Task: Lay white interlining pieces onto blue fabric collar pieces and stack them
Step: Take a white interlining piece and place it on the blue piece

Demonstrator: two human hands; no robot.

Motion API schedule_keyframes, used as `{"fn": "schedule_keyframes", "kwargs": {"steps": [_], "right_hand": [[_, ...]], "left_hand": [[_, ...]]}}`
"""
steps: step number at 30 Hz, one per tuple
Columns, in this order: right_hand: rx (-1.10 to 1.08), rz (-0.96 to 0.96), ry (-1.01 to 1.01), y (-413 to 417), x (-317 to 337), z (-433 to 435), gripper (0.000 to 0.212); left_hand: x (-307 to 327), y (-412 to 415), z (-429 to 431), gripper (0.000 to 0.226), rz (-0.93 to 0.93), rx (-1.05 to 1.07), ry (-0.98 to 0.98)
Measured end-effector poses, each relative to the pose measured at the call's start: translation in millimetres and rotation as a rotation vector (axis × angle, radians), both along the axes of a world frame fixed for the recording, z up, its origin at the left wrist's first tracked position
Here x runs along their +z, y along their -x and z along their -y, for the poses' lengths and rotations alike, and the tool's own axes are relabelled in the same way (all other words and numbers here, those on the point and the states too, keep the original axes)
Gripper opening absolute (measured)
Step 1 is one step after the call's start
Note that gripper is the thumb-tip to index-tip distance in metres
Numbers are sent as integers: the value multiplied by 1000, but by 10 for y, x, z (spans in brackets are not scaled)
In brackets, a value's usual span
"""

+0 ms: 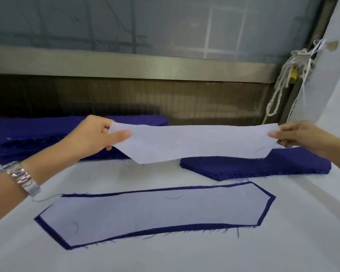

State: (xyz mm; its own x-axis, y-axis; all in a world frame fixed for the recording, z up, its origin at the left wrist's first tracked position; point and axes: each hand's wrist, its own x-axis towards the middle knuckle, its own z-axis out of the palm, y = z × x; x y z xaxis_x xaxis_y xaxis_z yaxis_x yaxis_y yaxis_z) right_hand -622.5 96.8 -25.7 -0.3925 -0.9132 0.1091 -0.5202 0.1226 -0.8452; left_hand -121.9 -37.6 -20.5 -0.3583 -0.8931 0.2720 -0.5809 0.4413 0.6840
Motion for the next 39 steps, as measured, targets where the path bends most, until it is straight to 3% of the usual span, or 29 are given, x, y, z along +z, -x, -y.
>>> {"fn": "schedule_keyframes", "kwargs": {"steps": [4, 9, 14, 16, 19, 22, 29, 39], "right_hand": [[106, -67, -117, -306, 25, -40, 28], [253, -80, -231, -578, 42, -111, 29], [388, -117, -430, -630, -68, -206, 55], [442, -121, -492, -604, -153, -230, 55], [511, -169, -534, -559, -260, -245, 46], [551, -194, -533, -545, -298, -250, 52], [610, -194, -564, -631, -303, -247, 42], [575, -246, -592, -658, -304, -246, 62]], "left_hand": [[-96, -439, -140, 26, 37, 63, -228], [-231, -885, -265, 49, 115, 101, -452], [-347, -1108, -341, 86, 288, 37, -580], [-355, -1137, -332, 91, 333, 27, -604], [-377, -1144, -319, 87, 366, 13, -631], [-409, -1129, -341, 82, 420, -11, -670], [-432, -1105, -324, 101, 470, -36, -707], [-449, -1118, -302, 86, 430, -75, -724]]}}
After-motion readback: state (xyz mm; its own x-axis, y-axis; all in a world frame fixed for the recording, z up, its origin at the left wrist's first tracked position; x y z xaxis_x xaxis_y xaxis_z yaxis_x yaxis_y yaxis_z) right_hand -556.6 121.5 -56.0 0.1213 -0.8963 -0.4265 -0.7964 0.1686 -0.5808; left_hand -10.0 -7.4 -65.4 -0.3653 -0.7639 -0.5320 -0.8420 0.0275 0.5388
